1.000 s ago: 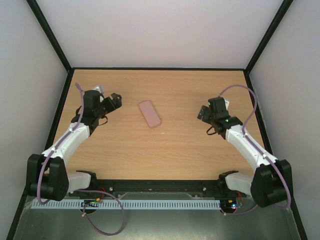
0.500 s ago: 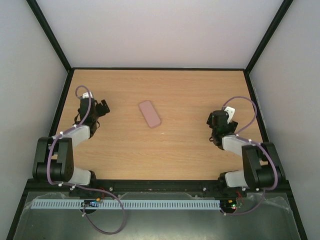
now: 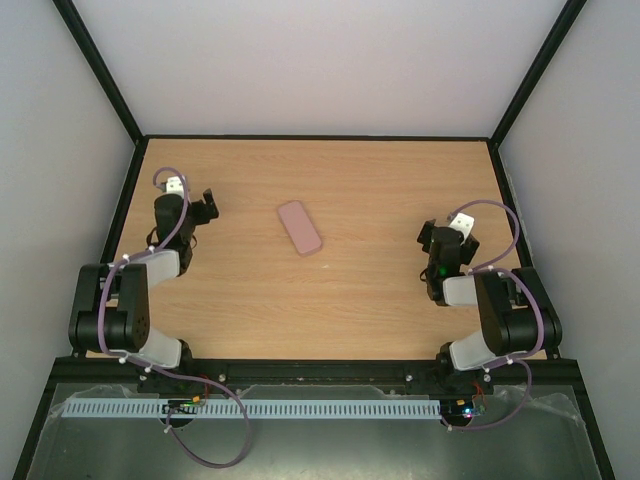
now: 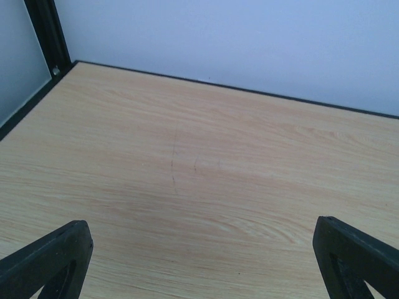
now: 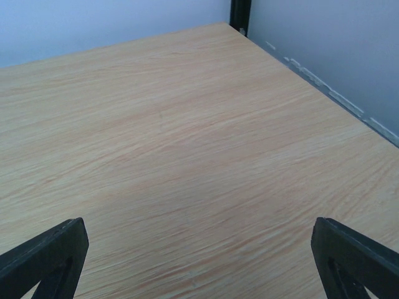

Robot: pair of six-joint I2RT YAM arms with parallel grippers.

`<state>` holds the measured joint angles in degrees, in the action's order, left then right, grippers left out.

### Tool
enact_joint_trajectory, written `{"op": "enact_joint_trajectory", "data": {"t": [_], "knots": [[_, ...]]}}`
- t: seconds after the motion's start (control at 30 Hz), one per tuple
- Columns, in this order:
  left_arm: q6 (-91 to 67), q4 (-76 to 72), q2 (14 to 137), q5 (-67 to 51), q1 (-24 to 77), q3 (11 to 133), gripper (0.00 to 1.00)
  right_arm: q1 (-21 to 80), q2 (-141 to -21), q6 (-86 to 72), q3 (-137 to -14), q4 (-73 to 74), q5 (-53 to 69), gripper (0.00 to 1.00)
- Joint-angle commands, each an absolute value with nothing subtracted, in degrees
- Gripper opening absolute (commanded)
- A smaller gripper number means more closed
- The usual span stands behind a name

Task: Organize the sunglasses
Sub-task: Reset both arms

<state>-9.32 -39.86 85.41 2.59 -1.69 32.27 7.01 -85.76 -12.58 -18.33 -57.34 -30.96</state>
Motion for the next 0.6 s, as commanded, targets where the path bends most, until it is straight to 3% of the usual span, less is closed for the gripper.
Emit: {"op": "enact_joint_trajectory", "data": {"t": [0.0,0.47,0.57], "knots": [[-7.44,-48.05,83.83,2.63,-2.05,30.64,1.00,6.80,-86.01,-10.56,-16.99,-64.87,-28.68,0.99],[-5.76,-59.21,70.44,4.47,-2.52,11.31,0.99,6.69,-83.82,-10.05,-8.92,-76.78,-26.13,0.99],[-5.56,-64.54,72.79,4.19,-2.68,9.42,0.99,6.75,-89.99,-7.13,-5.11,-91.99,-22.31,0.99]]}}
